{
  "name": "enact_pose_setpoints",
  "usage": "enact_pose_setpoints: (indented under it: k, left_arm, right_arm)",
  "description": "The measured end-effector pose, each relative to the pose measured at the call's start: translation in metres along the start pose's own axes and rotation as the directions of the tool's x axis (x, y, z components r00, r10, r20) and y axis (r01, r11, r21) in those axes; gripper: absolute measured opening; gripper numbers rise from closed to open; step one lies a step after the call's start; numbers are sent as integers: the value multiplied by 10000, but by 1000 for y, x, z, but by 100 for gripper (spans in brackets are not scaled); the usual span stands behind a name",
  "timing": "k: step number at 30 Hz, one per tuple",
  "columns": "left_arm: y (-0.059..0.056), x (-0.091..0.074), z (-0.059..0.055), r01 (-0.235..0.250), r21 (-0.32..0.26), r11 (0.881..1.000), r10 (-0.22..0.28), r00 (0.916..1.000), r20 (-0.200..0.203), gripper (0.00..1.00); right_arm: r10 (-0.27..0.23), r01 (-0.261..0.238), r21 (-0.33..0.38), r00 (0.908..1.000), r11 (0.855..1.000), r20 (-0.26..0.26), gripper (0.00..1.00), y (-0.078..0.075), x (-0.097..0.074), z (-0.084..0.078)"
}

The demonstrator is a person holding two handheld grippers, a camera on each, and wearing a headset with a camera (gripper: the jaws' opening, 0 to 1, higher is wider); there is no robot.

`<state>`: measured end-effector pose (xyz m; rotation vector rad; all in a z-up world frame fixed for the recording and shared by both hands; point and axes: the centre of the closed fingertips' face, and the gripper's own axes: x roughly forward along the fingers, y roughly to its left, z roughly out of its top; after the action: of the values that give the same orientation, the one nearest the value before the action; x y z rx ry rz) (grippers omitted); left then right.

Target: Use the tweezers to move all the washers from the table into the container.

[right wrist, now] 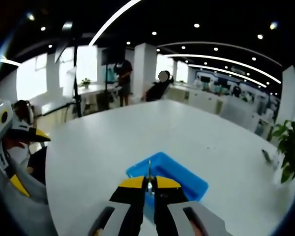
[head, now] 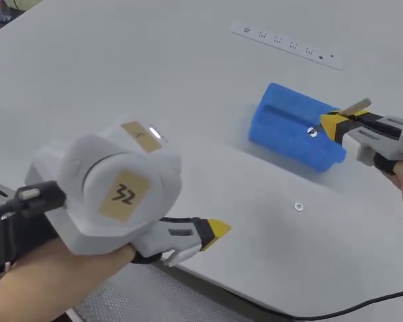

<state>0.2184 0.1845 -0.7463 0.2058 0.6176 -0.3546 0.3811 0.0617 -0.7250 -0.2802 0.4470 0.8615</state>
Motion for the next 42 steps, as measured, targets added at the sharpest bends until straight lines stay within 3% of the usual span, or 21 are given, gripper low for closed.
enact_pose_setpoints:
  k: [10, 16, 31, 42]
  left_arm:
    - [-3, 0, 0, 47, 32, 10000, -47, 10000, -26, 99]
    - [-3, 0, 0, 66, 52, 10000, -66, 10000, -34, 99]
    - [-3, 0, 1, 106, 132, 9999, -105, 9999, -109, 99]
    - [-4, 0, 1, 112, 134, 9998, -110, 9999, -120, 99]
  right_arm:
    - [3, 3, 176, 9994, 9998, -350, 2, -19, 20, -7]
    - [26, -11, 173, 9960, 9998, -897, 2, -26, 36, -27]
    - [395, -397, 27, 9834, 9992, -1768, 2, -22, 66, -54]
    - [517, -523, 16, 9802, 9986, -1914, 3, -22, 69, -59]
